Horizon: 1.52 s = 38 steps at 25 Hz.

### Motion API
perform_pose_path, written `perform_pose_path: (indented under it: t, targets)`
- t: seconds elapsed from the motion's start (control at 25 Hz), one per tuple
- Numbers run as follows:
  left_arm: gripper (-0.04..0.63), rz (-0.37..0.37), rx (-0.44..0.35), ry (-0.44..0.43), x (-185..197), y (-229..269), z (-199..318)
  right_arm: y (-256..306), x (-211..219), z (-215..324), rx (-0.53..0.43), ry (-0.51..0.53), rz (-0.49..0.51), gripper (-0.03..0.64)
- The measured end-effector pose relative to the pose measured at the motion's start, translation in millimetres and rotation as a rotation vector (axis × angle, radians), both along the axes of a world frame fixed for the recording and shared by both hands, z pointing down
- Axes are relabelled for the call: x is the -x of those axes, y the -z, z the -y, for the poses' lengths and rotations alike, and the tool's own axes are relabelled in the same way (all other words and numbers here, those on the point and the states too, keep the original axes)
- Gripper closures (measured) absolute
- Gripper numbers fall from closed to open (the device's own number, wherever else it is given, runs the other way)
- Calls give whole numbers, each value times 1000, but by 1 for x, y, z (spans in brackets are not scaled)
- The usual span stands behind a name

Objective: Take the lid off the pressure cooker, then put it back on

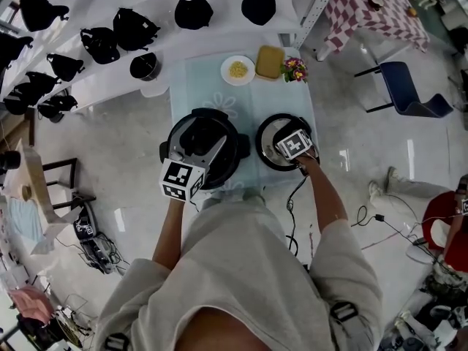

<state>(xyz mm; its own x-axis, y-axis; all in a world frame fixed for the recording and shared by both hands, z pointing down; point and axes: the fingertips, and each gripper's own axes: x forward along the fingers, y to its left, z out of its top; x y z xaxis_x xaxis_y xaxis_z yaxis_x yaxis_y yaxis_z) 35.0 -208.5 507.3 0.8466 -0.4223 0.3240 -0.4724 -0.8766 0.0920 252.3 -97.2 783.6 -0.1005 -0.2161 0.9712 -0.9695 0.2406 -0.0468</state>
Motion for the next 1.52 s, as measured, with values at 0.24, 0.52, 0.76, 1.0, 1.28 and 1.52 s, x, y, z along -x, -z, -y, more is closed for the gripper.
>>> perform_pose_path:
  t: [0.24,0.52,0.76,1.0,1.28,1.52]
  targets:
    - [272,-32,0,6,-1,5,5,79,17,17,-406,-146,156,310]
    - [272,-39,-28,-13,1,16,2,216,35,9,-826,-271,238,310]
    - [272,-47,-55,-29,5,23,-6,326,52,-11,-1127,-310,221,311]
    - [272,-54,-49,-28,6,22,-11,345,59,-25,-1148,-279,176,314]
    - [272,-54,-47,-26,8,20,-15,328,55,-30,-1105,-285,155,315]
    - [272,-59,-43,-19,13,20,-17,282,43,-22,-999,-280,140,315]
